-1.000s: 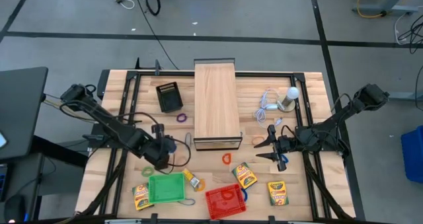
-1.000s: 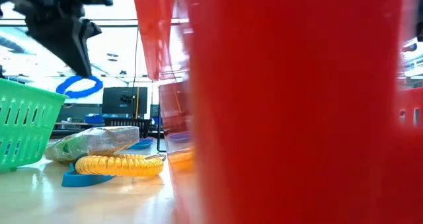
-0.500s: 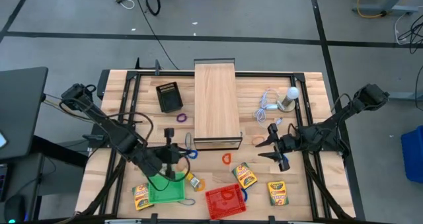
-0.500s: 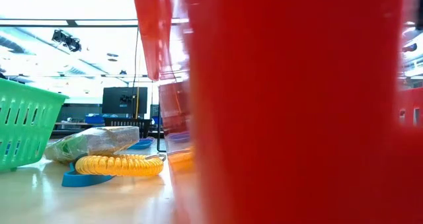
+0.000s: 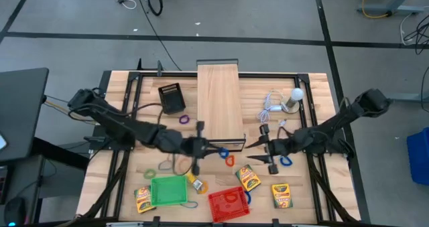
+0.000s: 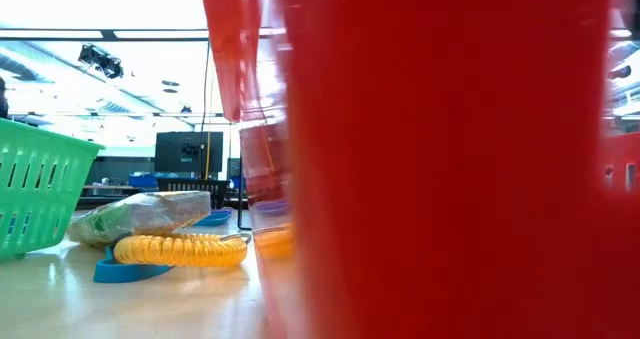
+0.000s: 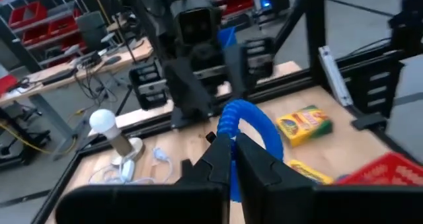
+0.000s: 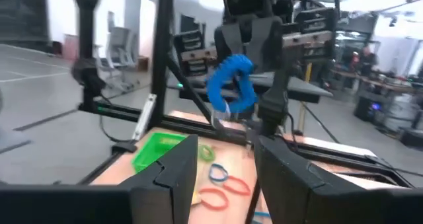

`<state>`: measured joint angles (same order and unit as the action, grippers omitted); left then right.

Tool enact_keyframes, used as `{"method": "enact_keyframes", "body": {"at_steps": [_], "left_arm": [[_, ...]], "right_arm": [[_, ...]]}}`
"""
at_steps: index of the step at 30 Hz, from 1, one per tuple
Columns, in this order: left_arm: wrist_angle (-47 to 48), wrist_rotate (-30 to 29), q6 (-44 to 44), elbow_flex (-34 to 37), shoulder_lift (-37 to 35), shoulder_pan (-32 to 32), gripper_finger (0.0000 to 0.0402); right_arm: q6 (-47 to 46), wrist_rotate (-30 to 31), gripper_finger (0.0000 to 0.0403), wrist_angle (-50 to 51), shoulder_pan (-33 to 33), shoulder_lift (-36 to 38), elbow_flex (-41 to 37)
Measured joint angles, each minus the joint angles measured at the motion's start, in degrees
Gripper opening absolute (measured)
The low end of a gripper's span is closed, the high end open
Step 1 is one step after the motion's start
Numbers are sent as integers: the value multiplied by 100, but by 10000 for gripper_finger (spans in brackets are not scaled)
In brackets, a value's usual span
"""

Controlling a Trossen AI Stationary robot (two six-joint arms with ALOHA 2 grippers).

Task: Pick & Place Office Desk Supplies
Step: Put the blue spring keychain into the red basket

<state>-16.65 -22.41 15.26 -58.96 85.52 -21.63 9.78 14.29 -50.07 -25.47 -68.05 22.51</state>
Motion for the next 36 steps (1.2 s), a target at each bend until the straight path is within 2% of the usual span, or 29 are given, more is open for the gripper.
{"method": "enact_keyframes", "body": {"at_steps": [4, 12, 20, 27, 36], "left_arm": [[-155, 59, 20, 0, 219, 333, 8], [-457, 368, 51, 0, 374, 665, 8], [-586, 616, 62, 0, 512, 901, 8], [-650, 741, 60, 0, 564, 1054, 8], [-765, 802, 64, 0, 564, 1053, 8]], "right_arm": [[-4, 179, 160, 9, 21, -333, 249], [-103, 754, 160, 222, 121, -339, 321], [-317, 740, 160, 331, 395, -339, 321], [-458, 348, 160, 306, 602, -336, 321], [-594, 151, 160, 177, 834, -336, 321]]}}
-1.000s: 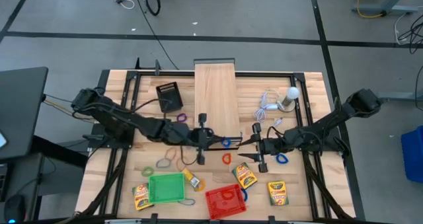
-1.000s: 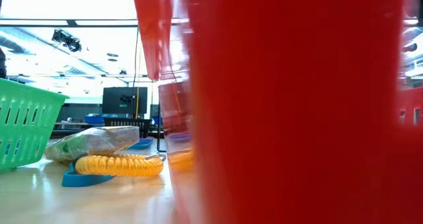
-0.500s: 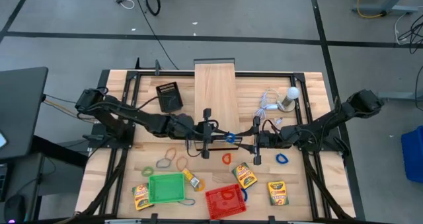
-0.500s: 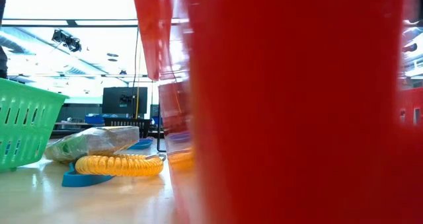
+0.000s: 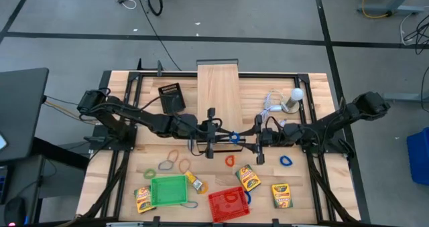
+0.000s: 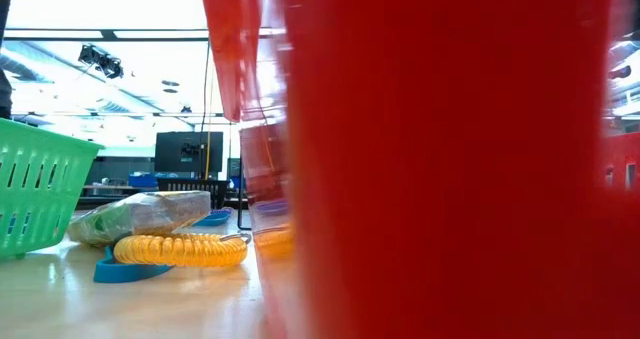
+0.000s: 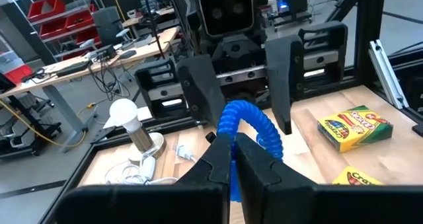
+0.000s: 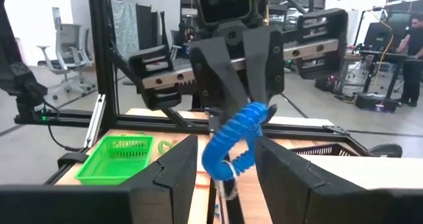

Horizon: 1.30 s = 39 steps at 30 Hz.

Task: Pick & Place Office Desk Supplies
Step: Put the blue spring keychain into the red basket

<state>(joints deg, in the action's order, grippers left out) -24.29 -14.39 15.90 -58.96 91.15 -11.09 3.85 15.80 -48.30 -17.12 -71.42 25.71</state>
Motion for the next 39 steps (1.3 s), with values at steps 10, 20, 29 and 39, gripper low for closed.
{"method": "enact_keyframes", "body": {"at_steps": [10, 20, 29, 39], "left_arm": [[-84, 138, 0, 0, 0, 0, 8], [-103, 604, 0, 0, 0, -7, 18], [102, 973, 30, 0, -28, -20, 94], [1153, 864, 24, -2, -739, -43, 114]], "right_arm": [[-17, -79, 121, -122, 67, 0, -2], [3, -83, 13, -116, 98, 0, -4], [38, -296, 10, -114, 83, 0, -4], [-6, -745, 10, 4, 79, 2, -7]]}}
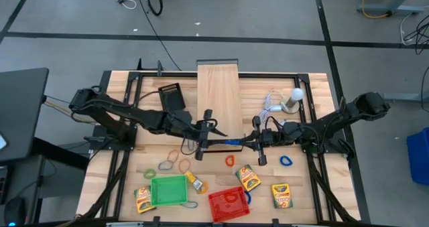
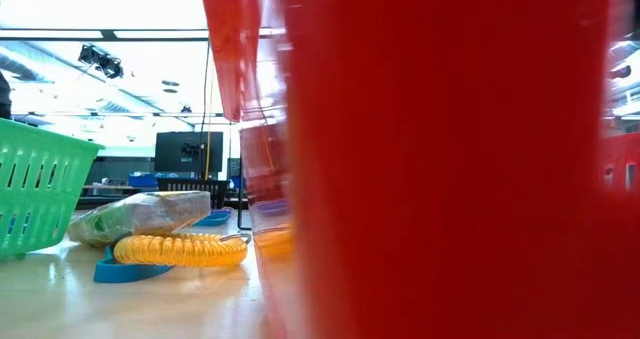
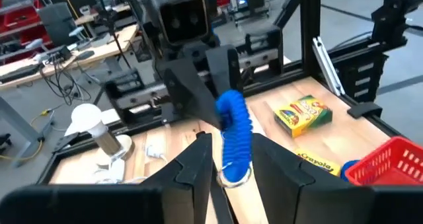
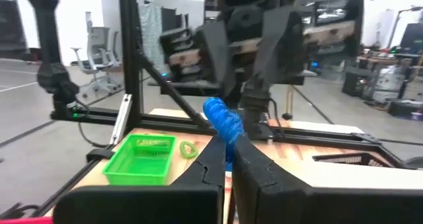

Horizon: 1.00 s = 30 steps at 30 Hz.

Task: Pick & Place Office Desk Supplies
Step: Put the blue spring keychain into the red basket

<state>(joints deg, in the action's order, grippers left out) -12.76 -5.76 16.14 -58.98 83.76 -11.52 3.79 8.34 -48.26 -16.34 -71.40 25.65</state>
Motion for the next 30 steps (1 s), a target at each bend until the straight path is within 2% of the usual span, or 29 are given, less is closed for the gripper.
{"method": "enact_keyframes", "body": {"at_steps": [5, 12, 17, 24, 30], "left_arm": [[1014, -2, -21, 0, -396, -124, 114], [2042, -208, -330, 0, -502, -380, 115], [2266, -447, -479, 0, -502, -539, 115], [2566, -808, -739, 0, -502, -667, 115], [2987, -986, -1056, 0, -502, -843, 115]], "right_arm": [[-14, -402, 10, 92, -213, 0, 0], [-269, -387, 10, 800, -785, -84, 174], [-397, -477, 10, 1210, -1139, -699, 713], [-738, -1042, 10, 1575, -1417, -1737, 1411], [-1172, -1140, 10, 2437, -1630, -2213, 1957]]}}
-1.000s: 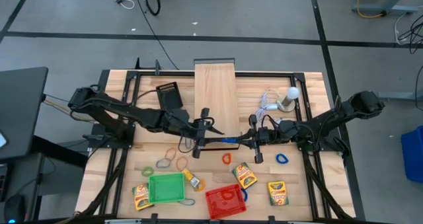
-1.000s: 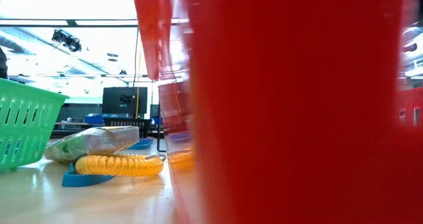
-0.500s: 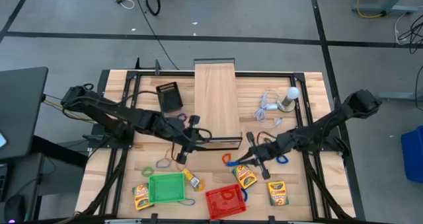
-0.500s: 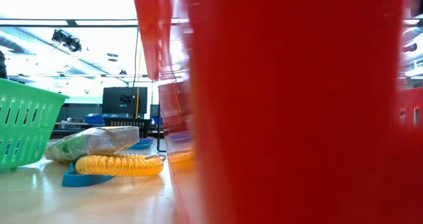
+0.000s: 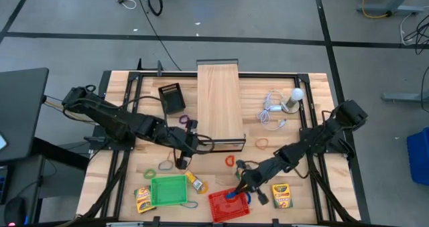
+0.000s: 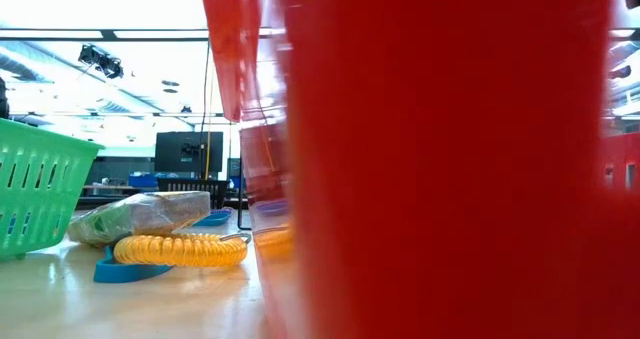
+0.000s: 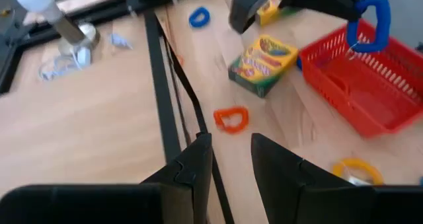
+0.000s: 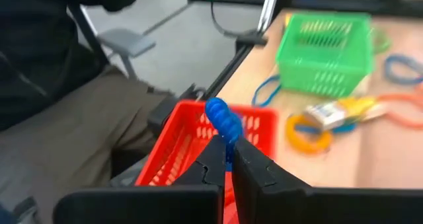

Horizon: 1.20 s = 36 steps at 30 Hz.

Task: Pick & Place Office Desk Supplies
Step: Put the blue spring keychain into the red basket, then put the violet spring keychain into the red basket

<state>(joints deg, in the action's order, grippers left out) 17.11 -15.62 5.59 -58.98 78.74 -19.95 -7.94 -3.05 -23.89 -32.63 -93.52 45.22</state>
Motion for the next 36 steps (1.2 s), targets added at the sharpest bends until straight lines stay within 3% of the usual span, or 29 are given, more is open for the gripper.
{"method": "enact_keyframes", "body": {"at_steps": [5, 13, 20, 27, 32, 36], "left_arm": [[145, -112, -131, 0, 0, -134, 115], [139, 114, -71, 0, 0, -179, 115], [139, 674, 85, 0, 0, -182, 115], [1, 750, 241, 2, -137, -367, 115], [-322, 873, 657, 2, -613, -633, 115], [45, 263, 545, 57, -1139, -803, 115]], "right_arm": [[-277, 20, 15, 405, -111, -277, 295], [-472, 6, 103, 442, -224, -369, 295], [-483, 69, 148, 360, -259, -369, 295], [-345, 93, 146, -34, -256, -366, 295], [-294, 84, 138, -27, -255, -366, 295], [-190, 82, 137, -38, -252, -366, 295]]}}
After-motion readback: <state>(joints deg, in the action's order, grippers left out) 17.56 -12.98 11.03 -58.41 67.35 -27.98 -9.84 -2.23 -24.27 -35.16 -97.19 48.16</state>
